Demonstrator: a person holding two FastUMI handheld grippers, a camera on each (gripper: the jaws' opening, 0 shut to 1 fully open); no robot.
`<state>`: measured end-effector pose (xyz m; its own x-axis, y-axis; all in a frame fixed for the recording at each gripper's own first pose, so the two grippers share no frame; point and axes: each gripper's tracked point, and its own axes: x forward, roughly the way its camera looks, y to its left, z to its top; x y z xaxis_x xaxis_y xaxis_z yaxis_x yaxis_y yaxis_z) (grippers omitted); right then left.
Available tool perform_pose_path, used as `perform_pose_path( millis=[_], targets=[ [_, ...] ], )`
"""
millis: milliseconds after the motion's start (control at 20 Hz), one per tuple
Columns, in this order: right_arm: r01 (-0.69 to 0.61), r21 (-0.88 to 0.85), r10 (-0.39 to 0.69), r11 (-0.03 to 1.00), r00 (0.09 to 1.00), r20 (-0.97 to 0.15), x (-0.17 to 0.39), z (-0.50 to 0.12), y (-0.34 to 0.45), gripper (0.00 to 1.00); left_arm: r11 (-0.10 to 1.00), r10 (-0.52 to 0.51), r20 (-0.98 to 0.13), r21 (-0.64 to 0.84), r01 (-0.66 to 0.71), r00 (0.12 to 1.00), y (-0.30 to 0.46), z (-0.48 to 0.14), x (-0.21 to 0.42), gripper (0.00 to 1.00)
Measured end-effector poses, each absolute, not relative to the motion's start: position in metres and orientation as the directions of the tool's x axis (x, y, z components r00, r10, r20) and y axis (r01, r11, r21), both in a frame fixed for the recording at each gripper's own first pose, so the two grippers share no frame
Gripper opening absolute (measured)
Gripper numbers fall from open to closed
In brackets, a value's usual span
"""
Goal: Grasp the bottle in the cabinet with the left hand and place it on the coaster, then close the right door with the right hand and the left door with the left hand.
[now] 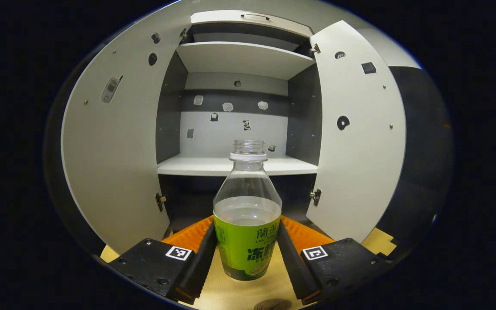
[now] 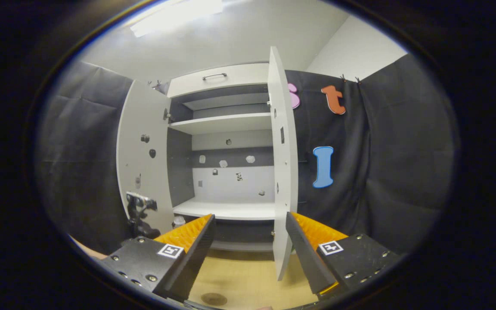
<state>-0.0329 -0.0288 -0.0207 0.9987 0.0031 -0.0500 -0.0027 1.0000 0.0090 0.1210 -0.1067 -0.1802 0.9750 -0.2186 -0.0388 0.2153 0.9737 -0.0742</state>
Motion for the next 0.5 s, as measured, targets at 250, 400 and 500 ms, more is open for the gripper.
perform_pose_path(
  millis=[250,400,500],
  targets=[
    [-0.034,0.028,0.036,0.999,0.998,-0.053,-0.032,-0.021,-0.017,0.98,0.966,-0.249,-0.064,-0.087,0.243,0.966,-0.132,-0.252,0.092,0.79],
    [-0.046,0.005,0.046,0.999,0.997,-0.069,-0.031,-0.028,-0.012,0.98,0.955,-0.293,-0.135,-0.08,0.285,0.946,-0.15,-0.305,0.07,0.79],
    [-0.047,-0.002,0.047,0.999,0.996,-0.082,-0.03,-0.034,-0.009,0.98,0.955,-0.296,-0.143,-0.078,0.288,0.944,-0.153,-0.324,0.06,0.79]
  ],
)
